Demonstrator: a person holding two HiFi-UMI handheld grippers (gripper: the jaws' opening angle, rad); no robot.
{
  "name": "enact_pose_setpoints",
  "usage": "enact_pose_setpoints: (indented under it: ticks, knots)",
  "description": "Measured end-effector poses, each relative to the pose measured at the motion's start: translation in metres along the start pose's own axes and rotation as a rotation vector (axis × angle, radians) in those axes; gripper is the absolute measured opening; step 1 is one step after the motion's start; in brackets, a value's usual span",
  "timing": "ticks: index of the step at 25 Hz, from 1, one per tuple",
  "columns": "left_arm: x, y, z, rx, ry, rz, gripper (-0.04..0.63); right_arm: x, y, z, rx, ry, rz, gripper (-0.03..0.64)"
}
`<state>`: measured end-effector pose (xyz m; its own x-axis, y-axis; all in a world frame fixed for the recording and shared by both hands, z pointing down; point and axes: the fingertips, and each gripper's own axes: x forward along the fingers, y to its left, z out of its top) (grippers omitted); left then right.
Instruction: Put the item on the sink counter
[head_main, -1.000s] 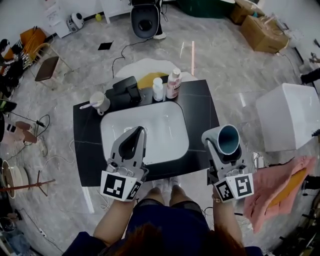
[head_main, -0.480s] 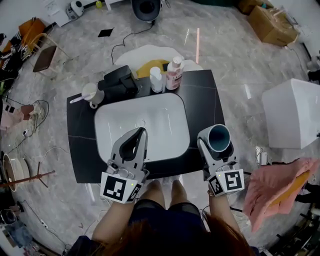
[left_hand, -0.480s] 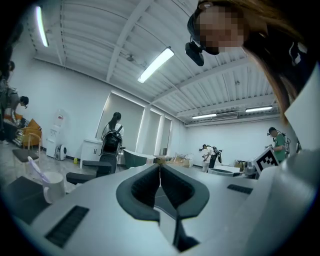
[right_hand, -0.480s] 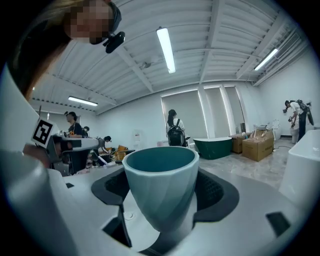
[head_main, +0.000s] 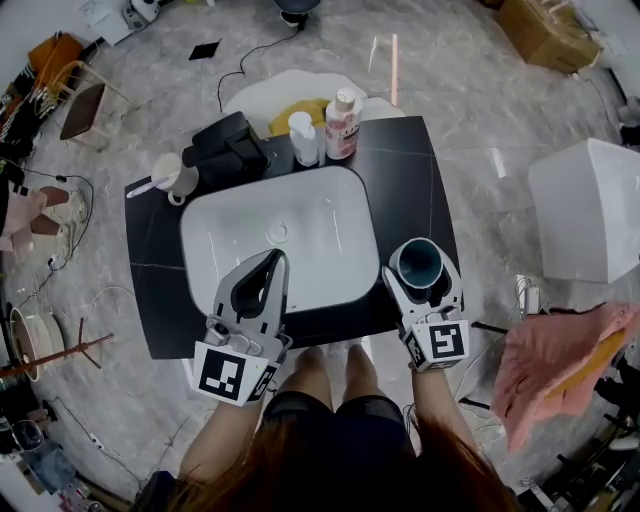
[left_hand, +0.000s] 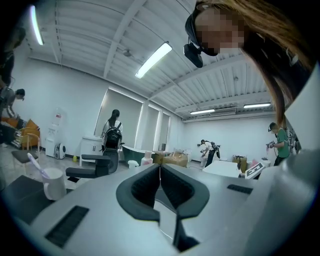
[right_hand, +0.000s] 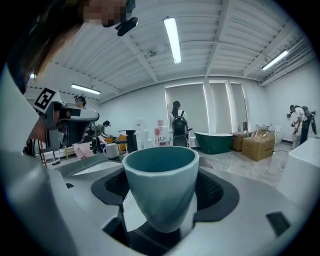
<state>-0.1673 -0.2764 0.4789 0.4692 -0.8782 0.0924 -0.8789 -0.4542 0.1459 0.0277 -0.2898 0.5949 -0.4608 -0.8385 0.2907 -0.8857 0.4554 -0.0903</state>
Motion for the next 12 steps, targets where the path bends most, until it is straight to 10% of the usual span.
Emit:
enact_pose_setpoints:
  ticks: [12]
  knots:
    - [-0.007, -0.01, -0.005, -0.004, 0.019, 0.008, 0.023, -0.002, -0.001, -0.026, 0.001, 0.035, 0.013, 0.402]
